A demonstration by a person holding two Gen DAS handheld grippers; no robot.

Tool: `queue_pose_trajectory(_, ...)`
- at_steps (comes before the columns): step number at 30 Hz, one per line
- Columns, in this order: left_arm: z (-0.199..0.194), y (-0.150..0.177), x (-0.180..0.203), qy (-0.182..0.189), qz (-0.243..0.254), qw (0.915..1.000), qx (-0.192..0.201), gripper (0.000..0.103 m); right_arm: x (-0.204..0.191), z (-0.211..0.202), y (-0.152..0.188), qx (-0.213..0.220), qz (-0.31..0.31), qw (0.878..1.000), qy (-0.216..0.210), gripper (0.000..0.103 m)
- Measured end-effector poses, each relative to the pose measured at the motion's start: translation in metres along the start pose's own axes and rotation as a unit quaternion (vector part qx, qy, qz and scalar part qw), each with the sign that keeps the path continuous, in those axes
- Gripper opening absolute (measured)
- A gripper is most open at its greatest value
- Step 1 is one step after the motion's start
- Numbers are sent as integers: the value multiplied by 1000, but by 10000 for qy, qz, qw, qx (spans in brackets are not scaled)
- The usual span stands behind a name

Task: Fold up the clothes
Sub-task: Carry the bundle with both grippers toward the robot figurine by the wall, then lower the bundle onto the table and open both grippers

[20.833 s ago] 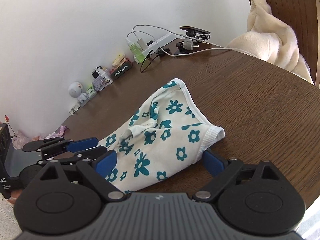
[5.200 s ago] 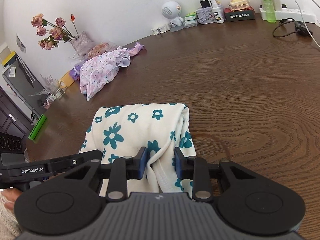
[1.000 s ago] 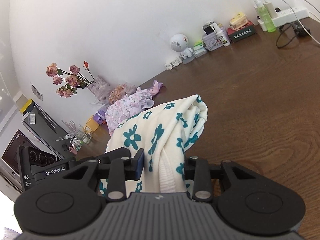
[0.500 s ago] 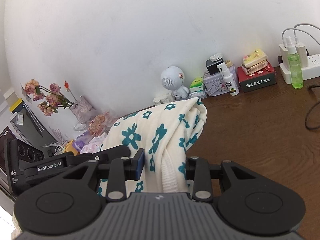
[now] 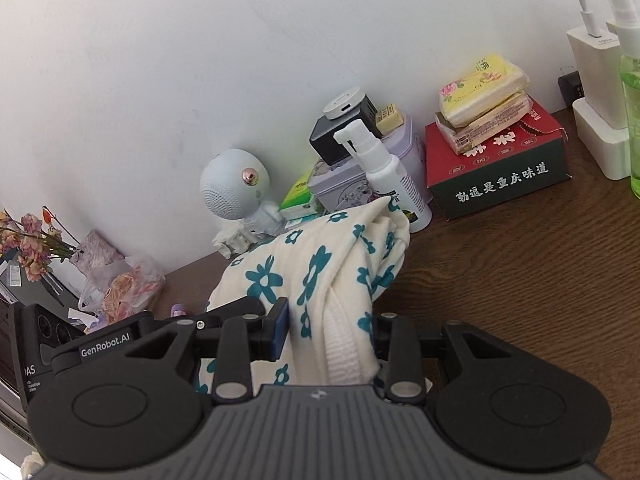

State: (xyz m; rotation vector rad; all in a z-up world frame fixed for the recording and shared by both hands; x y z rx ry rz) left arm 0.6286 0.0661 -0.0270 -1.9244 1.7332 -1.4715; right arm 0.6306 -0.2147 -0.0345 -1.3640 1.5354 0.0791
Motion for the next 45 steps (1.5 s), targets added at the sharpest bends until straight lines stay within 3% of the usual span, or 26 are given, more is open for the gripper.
queue_pose_trajectory(15, 12, -3, -5, -178, 235, 9996, -4, 57, 18, 27, 2, 17, 233, 9997, -81, 36)
queue_pose_trajectory(17, 8, -4, -5, -227, 283, 9993, 20, 70, 14, 24, 1, 43, 215, 9998, -25, 47)
queue_pose_trajectory(19, 3, -4, -5, -319, 341, 9989, 53, 79, 11, 18, 0, 117, 164, 9998, 25, 69)
queue_pose_trajectory(25, -25, -3, -3, -584, 590, 9961, 307, 87, 0, -10, 2, 322, -191, 9990, 241, 84)
queue_pose_trajectory(30, -47, 9, 13, -1060, 1074, 9875, 465, 99, -10, -33, 18, 499, -521, 9965, 411, 102)
queue_pose_trajectory(36, -63, 35, 36, -1766, 1709, 9678, 541, 103, -30, -52, 45, 781, -976, 9879, 916, 103)
queue_pose_trajectory(41, -76, 52, 54, -2006, 1965, 9586, 463, 103, -43, -61, 66, 857, -1328, 9770, 1434, 103)
queue_pose_trajectory(45, -96, 67, 66, -2049, 2060, 9556, 481, 103, -52, -79, 80, 902, -1271, 9772, 1444, 103)
Point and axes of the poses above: each gripper's, at about its wrist camera, not at the fingertips, and z roughly the way its jaws point, x to its right, y to its underside, the point moved 1 cm from there along z, roughly the way its jaws point, and after that the axes turned 8 degrees about z, right-handed, at the moved point
